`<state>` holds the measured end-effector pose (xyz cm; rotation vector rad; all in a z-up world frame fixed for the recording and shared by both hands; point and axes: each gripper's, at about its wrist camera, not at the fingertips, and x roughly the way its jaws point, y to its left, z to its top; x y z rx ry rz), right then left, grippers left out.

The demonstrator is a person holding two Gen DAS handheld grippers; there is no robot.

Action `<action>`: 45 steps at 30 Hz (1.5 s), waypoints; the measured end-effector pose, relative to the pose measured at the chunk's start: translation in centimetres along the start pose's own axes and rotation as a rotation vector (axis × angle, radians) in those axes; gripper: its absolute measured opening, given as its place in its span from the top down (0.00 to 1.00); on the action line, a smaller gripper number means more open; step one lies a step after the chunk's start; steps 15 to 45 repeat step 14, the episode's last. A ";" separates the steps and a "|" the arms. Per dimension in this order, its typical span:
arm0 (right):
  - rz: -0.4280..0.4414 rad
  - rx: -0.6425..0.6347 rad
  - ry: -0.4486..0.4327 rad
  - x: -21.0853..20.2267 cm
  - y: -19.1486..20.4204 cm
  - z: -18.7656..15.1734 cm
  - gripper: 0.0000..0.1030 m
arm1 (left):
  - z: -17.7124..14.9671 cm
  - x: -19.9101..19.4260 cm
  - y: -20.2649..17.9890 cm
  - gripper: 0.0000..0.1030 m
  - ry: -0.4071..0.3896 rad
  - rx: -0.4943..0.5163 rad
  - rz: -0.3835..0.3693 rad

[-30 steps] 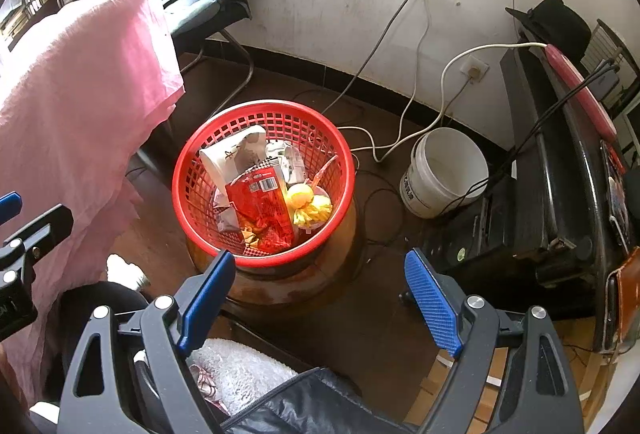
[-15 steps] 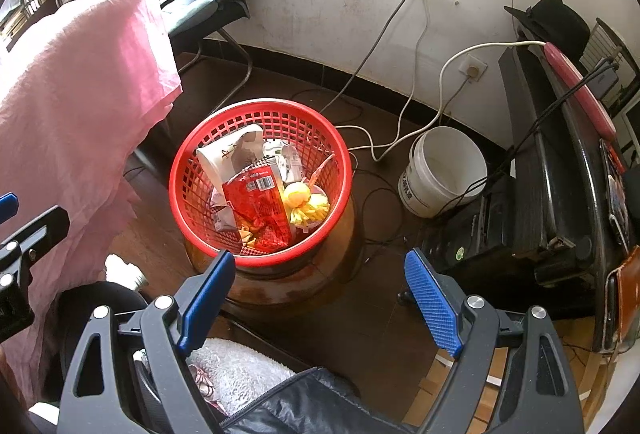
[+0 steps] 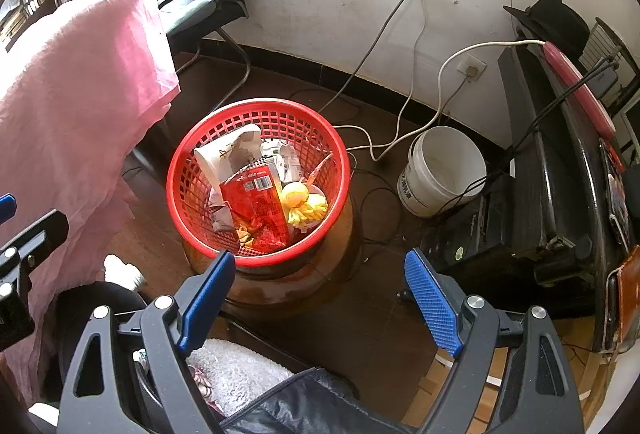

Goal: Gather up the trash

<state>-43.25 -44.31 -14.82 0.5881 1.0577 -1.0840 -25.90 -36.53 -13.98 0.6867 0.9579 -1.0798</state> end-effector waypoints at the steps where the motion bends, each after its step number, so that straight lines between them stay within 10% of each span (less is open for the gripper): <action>1: 0.001 -0.001 0.000 0.0 0.0 0.0 0.18 | 0.0 0.0 0.0 0.09 -0.001 0.001 0.001; 45: 0.002 -0.006 0.003 0.0 0.2 -0.1 0.18 | 0.2 0.1 0.2 0.09 0.020 -0.016 -0.001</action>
